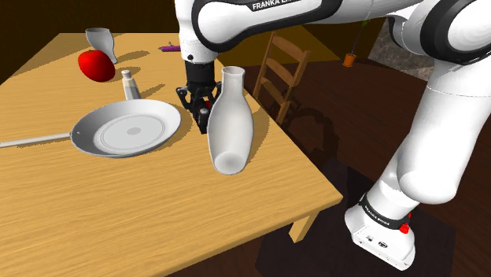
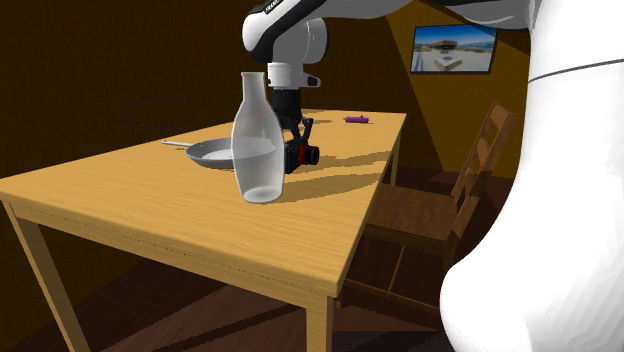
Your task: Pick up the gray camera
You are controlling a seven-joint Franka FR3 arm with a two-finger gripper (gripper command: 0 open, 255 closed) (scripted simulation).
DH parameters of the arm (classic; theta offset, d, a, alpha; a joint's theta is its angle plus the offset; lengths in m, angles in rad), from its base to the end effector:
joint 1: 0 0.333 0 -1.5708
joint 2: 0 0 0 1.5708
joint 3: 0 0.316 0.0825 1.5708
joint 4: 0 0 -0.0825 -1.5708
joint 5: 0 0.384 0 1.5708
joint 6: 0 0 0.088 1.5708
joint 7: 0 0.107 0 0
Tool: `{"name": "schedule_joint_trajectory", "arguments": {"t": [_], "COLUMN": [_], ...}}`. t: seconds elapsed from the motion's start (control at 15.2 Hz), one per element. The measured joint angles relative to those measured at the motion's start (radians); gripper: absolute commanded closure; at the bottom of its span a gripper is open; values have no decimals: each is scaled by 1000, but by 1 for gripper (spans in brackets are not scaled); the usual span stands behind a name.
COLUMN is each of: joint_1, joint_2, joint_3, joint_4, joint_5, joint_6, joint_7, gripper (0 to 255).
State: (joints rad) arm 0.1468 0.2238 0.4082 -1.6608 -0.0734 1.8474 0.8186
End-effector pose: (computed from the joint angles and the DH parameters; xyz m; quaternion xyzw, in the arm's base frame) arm 0.5421 0.3070 0.4828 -0.9920 0.1252 0.0128 0.0011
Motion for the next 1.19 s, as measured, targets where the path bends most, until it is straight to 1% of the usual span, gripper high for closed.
{"name": "schedule_joint_trajectory", "arguments": {"t": [0.53,0.79,1.19], "joint_1": [0,0,5], "joint_2": [1,-5,-2], "joint_3": [0,1,3], "joint_4": [5,43,128], "joint_5": [0,3,2], "joint_6": [-4,-48,-130], "joint_7": [0,-2,-2], "gripper": [255,255,255]}}
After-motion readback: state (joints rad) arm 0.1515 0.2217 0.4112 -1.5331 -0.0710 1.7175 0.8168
